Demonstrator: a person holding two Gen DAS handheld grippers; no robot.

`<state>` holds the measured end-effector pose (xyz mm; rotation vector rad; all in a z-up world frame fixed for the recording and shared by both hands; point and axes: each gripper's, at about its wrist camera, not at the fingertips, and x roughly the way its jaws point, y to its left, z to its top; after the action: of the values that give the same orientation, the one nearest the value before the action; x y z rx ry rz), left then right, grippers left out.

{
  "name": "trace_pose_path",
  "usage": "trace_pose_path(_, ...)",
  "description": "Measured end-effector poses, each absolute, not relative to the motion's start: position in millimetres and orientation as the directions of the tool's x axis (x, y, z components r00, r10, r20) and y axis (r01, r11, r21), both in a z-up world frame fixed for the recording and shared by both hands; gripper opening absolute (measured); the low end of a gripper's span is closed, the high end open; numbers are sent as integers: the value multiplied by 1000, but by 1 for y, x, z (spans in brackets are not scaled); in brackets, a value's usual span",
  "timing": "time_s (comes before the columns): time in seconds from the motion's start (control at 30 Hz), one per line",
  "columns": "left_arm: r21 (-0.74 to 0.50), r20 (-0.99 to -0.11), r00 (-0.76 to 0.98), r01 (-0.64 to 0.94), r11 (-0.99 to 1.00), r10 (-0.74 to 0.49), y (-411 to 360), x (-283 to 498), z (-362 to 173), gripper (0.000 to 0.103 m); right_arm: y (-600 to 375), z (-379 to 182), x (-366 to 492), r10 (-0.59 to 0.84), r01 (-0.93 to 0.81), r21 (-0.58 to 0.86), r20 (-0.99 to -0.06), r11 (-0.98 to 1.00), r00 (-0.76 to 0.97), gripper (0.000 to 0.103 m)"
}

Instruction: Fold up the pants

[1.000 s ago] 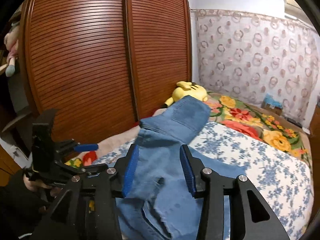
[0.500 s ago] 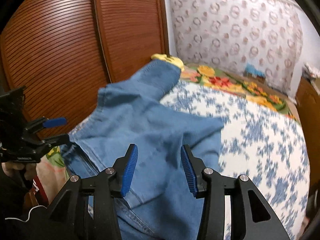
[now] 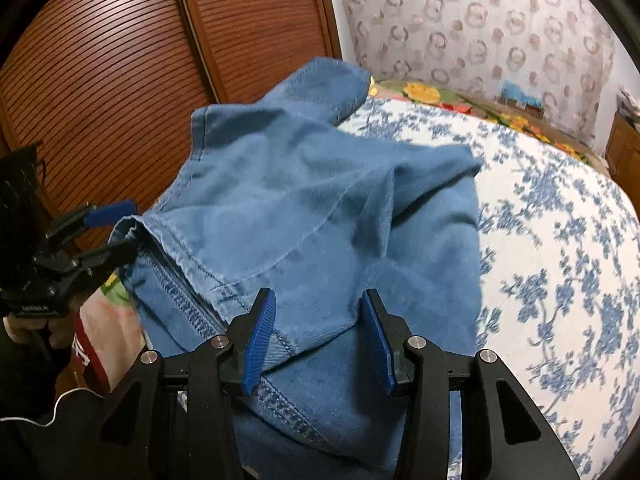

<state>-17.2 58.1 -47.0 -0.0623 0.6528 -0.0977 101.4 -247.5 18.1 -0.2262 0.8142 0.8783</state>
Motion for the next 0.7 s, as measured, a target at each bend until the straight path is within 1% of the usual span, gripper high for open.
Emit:
trace_pose_path(0.03, -83, -606, 788, 67, 994, -104, 59, -17, -47, 75, -245, 17, 102, 592, -760, 142, -721, 635, 360, 46)
trace_pose_path(0.07, -81, -609, 786, 65, 995, -101, 60, -16, -48, 70, -242, 14, 104, 591, -763, 144, -726, 630, 351, 46)
trace_pose_path(0.1, -81, -614, 783, 64, 995, -100, 61, -15, -48, 67, -240, 12, 107, 589, -768, 143, -732, 625, 343, 46)
trace_pose_path(0.13, -82, -620, 778, 67, 994, -104, 61, -15, -50, 59, -239, 12, 107, 587, -771, 142, -737, 620, 336, 46)
trace_pose_path(0.17, -82, -627, 771, 75, 994, -111, 61, -14, -52, 51, -237, 12, 108, 590, -775, 147, -738, 615, 328, 44)
trace_pose_path(0.2, -82, -631, 768, 79, 994, -113, 62, -14, -54, 49, -237, 12, 110, 594, -778, 153, -738, 609, 320, 33)
trace_pose_path(0.23, -83, -632, 767, 77, 994, -112, 62, -14, -55, 41, -236, 12, 110, 596, -784, 153, -739, 602, 314, 18)
trace_pose_path(0.27, -89, -632, 766, 78, 993, -117, 63, -14, -56, 32, -236, 12, 110, 599, -792, 149, -739, 592, 309, 8)
trace_pose_path(0.3, -96, -633, 765, 77, 992, -121, 62, -14, -57, 30, -236, 13, 110, 605, -801, 142, -734, 582, 309, 3)
trace_pose_path(0.37, -104, -625, 770, 78, 992, -126, 62, -16, -57, 15, -237, 24, 110, 624, -801, 127, -701, 585, 345, 1)
trace_pose_path(0.47, -92, -609, 785, 72, 993, -113, 59, -19, -52, 11, -234, 53, 109, 669, -814, 109, -637, 570, 383, 1)
trace_pose_path(0.6, -105, -582, 803, 86, 991, -131, 59, -29, -41, 10, -219, 97, 106, 712, -840, 48, -557, 541, 427, 0)
trace_pose_path(0.7, -136, -554, 819, 90, 987, -151, 64, -37, -31, 10, -201, 122, 106, 729, -853, 10, -524, 522, 441, 0)
